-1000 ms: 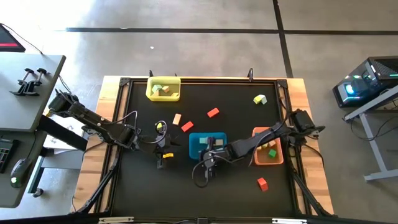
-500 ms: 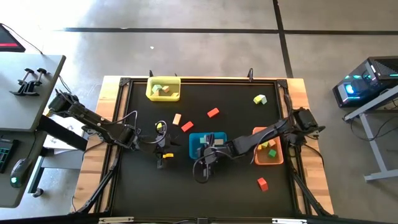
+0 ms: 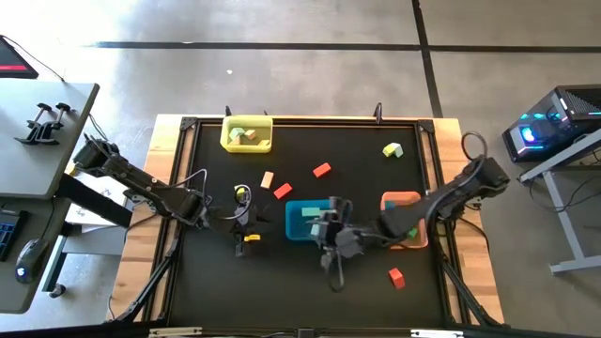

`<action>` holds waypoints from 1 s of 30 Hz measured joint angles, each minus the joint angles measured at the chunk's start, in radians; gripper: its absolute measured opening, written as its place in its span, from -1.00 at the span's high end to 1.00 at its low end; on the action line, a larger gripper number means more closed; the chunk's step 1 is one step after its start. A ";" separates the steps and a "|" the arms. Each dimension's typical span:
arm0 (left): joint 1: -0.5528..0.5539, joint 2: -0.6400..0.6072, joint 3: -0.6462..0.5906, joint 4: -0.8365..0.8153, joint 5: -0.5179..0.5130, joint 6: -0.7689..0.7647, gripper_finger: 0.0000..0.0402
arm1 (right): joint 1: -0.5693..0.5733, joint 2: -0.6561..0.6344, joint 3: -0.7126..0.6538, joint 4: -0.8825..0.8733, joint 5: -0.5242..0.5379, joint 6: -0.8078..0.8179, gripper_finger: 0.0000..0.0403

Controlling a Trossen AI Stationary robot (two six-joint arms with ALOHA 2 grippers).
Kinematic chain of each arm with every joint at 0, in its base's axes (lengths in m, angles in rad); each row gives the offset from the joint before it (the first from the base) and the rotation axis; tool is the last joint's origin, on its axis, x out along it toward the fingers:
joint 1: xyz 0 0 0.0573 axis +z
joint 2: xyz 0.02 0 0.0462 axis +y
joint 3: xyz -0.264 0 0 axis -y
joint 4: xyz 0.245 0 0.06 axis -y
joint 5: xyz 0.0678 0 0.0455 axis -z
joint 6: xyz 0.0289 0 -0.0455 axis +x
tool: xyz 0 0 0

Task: Sort blocks by size
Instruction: Put the orange triangular block into the yellow bin

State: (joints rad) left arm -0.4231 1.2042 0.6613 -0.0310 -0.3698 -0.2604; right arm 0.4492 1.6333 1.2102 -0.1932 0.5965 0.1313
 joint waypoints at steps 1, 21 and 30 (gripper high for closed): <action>-0.002 0.000 0.000 0.000 0.000 0.000 0.16 | 0.022 -0.018 0.000 -0.031 0.044 0.014 0.31; -0.003 0.000 0.000 0.000 -0.046 0.001 0.16 | 0.244 -0.214 -0.002 -0.580 -0.353 0.886 0.27; -0.004 0.000 0.000 -0.007 -0.046 0.002 0.16 | 0.329 -0.135 -0.016 -0.721 -0.616 1.348 0.21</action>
State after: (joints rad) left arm -0.4271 1.2042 0.6613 -0.0383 -0.4160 -0.2584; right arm 0.7783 1.4986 1.1938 -0.9145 -0.0200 1.4788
